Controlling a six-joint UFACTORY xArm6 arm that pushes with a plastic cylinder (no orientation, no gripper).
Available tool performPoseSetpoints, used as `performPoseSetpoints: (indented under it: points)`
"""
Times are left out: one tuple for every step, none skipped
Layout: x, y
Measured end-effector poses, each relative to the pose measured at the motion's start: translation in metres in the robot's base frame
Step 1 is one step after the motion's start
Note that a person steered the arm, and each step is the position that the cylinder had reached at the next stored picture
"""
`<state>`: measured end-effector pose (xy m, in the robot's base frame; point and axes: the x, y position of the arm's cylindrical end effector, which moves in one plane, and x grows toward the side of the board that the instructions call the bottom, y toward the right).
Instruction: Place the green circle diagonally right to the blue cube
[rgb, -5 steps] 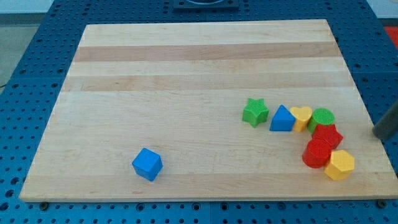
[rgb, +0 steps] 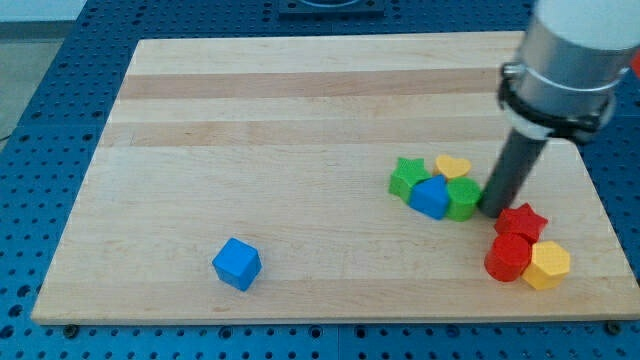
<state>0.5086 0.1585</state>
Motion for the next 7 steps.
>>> performPoseSetpoints:
  points:
    - [0.000, -0.022]
    - [0.000, -0.020]
    - [0.004, -0.050]
    - [0.019, -0.091]
    - [0.019, -0.080]
    - [0.017, -0.054]
    - [0.004, -0.045]
